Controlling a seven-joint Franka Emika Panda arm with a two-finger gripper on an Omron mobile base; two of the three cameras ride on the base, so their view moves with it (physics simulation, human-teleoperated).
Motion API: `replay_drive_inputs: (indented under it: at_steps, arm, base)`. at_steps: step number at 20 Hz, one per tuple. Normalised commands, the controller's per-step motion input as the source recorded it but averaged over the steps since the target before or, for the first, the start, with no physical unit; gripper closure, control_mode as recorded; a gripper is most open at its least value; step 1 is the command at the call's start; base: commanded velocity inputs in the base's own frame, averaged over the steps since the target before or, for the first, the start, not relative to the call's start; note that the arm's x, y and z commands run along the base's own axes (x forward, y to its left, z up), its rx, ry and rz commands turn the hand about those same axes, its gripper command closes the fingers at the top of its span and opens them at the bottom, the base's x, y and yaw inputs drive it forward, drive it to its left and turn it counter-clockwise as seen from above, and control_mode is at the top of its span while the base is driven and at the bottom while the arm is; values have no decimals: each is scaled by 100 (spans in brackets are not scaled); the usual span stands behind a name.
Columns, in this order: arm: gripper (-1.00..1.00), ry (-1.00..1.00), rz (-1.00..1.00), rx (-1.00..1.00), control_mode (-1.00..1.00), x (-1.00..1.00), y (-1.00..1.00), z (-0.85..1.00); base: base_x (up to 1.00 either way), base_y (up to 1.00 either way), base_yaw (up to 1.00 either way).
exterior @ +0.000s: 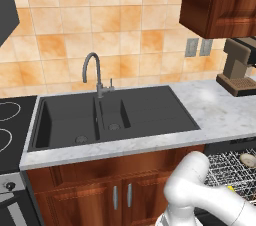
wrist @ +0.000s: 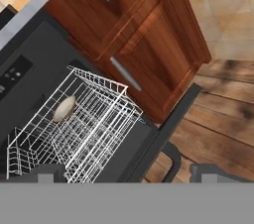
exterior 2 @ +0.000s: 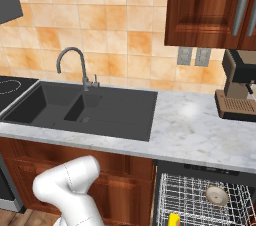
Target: Pick up the cup and bowl from the counter, place them in the dishwasher, and close the dishwasher door.
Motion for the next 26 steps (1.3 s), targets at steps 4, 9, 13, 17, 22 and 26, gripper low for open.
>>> replay_drive_inputs:
  at_steps: [4, 9, 13, 17, 22, 26]
  arm:
    - [-100, 0, 0, 0, -100, -10, 0, -36]
    - [-100, 0, 0, 0, -100, -16, 0, -33]
    - [-100, 0, 0, 0, -100, -18, 0, -28]
    - [-100, 0, 0, 0, -100, -14, 0, -26]
    - [-100, 0, 0, 0, -100, -12, 0, -28]
    - [-100, 0, 0, 0, -100, -9, 0, -26]
  base:
    - [0, 0, 0]
    - [0, 0, 0]
    - [0, 0, 0]
    - [0, 0, 0]
    - [0, 0, 0]
    - [0, 0, 0]
